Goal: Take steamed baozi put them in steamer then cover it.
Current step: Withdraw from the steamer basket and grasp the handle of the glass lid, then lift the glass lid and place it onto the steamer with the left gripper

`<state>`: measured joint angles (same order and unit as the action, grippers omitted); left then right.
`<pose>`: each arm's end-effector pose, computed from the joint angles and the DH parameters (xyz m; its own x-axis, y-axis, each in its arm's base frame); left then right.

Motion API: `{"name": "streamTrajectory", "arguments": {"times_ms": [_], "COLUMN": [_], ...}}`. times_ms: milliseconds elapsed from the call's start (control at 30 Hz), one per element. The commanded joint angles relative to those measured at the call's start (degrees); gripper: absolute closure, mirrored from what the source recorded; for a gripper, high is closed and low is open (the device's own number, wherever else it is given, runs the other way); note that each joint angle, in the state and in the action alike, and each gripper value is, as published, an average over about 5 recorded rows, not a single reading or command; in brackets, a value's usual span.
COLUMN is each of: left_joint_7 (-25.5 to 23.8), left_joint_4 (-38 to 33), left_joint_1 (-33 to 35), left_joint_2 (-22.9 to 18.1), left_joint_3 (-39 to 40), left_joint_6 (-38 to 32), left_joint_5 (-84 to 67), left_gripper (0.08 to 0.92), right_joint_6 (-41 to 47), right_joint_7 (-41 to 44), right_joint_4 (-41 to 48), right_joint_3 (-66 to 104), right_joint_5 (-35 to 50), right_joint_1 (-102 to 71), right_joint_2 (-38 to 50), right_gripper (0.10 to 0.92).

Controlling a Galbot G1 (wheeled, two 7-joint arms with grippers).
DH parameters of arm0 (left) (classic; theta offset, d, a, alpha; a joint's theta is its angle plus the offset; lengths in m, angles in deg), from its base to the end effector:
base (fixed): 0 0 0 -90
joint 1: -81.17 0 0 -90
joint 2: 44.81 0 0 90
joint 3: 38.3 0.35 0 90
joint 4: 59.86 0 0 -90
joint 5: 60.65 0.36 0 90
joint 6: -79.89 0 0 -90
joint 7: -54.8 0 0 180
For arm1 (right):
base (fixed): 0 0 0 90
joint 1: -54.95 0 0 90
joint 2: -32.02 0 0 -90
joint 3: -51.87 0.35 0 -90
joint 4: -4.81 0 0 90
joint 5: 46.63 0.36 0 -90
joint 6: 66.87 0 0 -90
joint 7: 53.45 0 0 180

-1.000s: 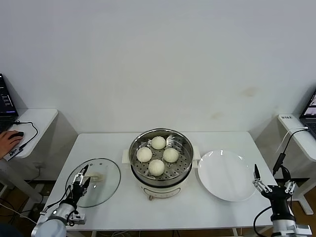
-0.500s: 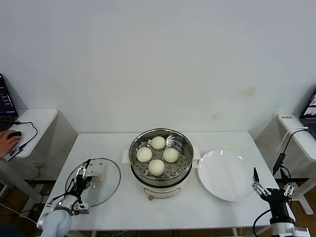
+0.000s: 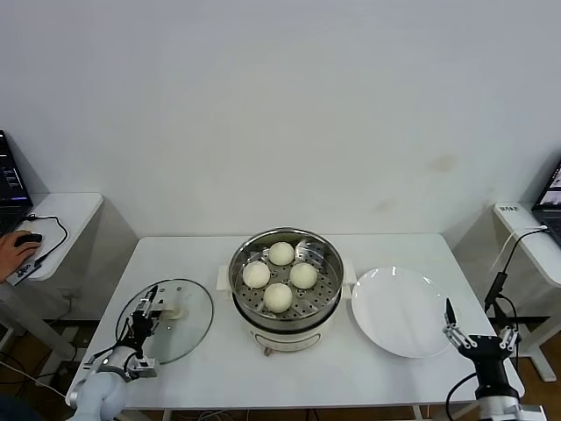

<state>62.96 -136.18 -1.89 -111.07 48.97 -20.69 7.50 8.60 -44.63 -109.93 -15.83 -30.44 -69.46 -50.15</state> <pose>0.2995 0.1904 -0.4310 -0.9823 0.0480 0.1809 0.1808 -0.0064 0.9835 0.1475 -0.1501 -0.3199 -0.9812 0.1215 -0.1500 0.1327 0.9889 -0.0666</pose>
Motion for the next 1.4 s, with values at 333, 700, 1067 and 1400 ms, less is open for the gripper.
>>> {"name": "streamTrajectory", "arguments": {"times_ms": [333, 700, 1067, 1400], "left_joint_7": [1.4, 2.9, -7.6, -12.3], "left_joint_4": [1.3, -11.8, -34.6, -47.7], "left_joint_1": [-0.6, 4.8, 13.5, 13.9], "left_joint_2": [-0.1, 0.9, 5.9, 12.7], "left_joint_3": [0.0, -1.8, -6.7, -2.2], "left_joint_6": [-1.5, 2.2, 17.6, 26.7], "left_joint_5": [-0.7, -3.9, -11.6, -17.2], "left_gripper": [0.709, 0.863, 0.863, 0.863], "right_joint_6": [-0.3, -0.2, 0.0, -1.0], "right_joint_7": [0.1, 0.3, 0.5, 0.2], "right_joint_4": [-0.1, -1.2, -1.5, -0.9], "right_joint_3": [-0.3, -0.7, -1.4, -2.6], "right_joint_5": [0.0, -0.8, -3.0, -8.7], "right_joint_1": [-0.3, -0.6, -1.1, -1.4], "right_joint_2": [-0.1, -0.2, 0.3, -0.6], "right_gripper": [0.203, 0.203, 0.203, 0.203]}}
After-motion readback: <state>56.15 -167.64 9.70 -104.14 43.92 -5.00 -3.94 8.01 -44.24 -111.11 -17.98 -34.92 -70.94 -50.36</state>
